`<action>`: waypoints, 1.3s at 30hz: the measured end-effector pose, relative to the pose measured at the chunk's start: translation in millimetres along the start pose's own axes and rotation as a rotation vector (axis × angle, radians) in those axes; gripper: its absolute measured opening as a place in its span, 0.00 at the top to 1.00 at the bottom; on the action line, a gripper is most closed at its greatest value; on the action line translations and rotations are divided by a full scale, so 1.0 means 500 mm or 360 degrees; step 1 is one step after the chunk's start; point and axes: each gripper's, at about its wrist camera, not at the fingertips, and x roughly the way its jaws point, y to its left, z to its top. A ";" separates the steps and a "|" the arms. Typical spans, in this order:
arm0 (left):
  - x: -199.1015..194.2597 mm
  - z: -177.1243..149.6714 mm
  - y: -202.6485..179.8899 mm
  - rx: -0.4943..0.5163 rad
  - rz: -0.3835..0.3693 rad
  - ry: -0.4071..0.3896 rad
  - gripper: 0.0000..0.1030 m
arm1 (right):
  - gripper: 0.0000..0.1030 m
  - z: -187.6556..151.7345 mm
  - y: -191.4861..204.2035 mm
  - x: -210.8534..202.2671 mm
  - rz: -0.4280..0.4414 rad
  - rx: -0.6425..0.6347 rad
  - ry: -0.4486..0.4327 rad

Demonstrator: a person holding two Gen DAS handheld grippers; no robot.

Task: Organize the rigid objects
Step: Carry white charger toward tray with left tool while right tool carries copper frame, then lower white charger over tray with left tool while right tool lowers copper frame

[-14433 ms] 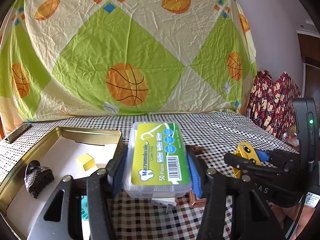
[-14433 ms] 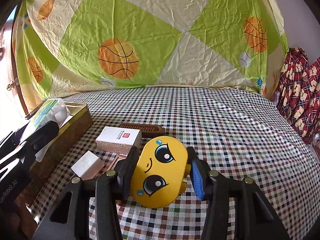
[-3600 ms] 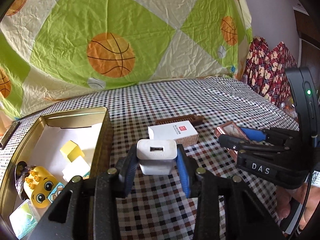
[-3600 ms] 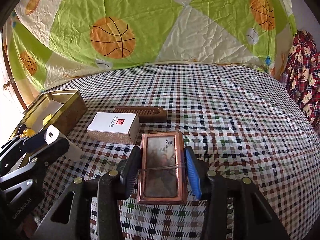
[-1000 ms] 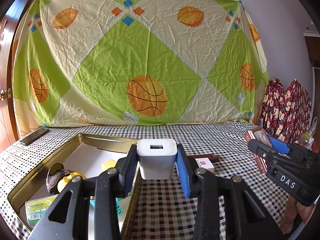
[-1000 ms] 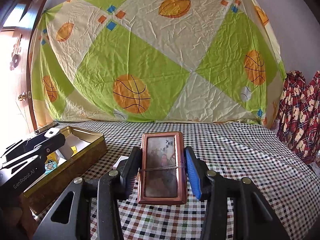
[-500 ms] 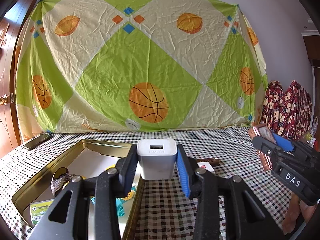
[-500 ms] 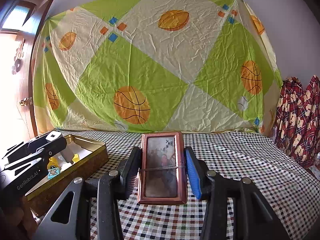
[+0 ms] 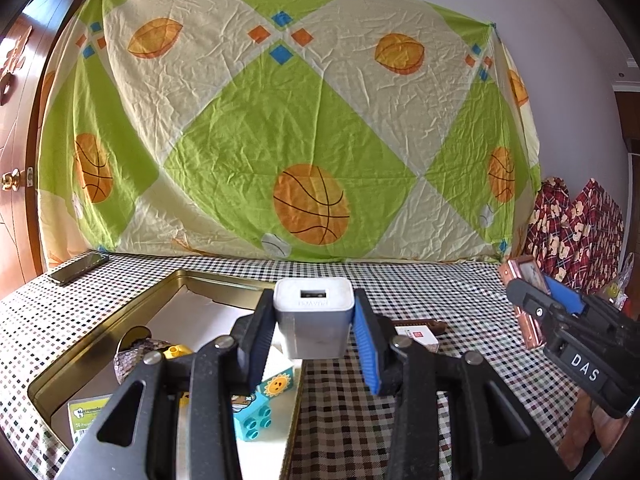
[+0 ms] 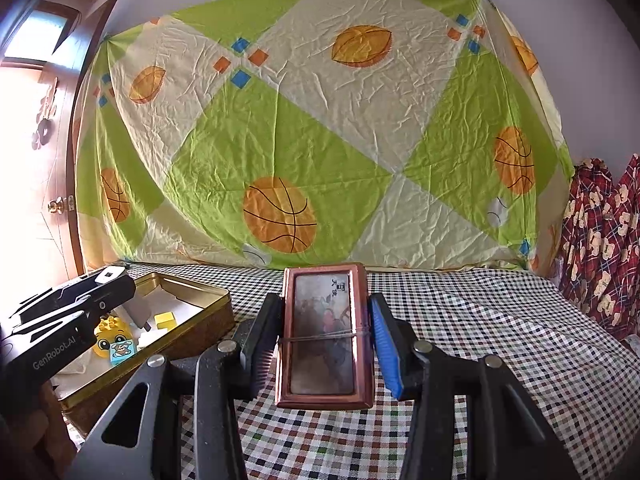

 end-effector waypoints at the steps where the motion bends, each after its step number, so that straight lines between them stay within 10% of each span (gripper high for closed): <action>1: 0.000 0.000 0.004 -0.0007 0.0004 0.0000 0.64 | 0.54 0.000 0.002 0.000 0.0005 0.0001 -0.0001; 39: -0.005 0.010 0.143 -0.0159 0.0136 0.0012 0.64 | 0.54 0.007 0.166 0.052 0.0248 -0.0130 0.0031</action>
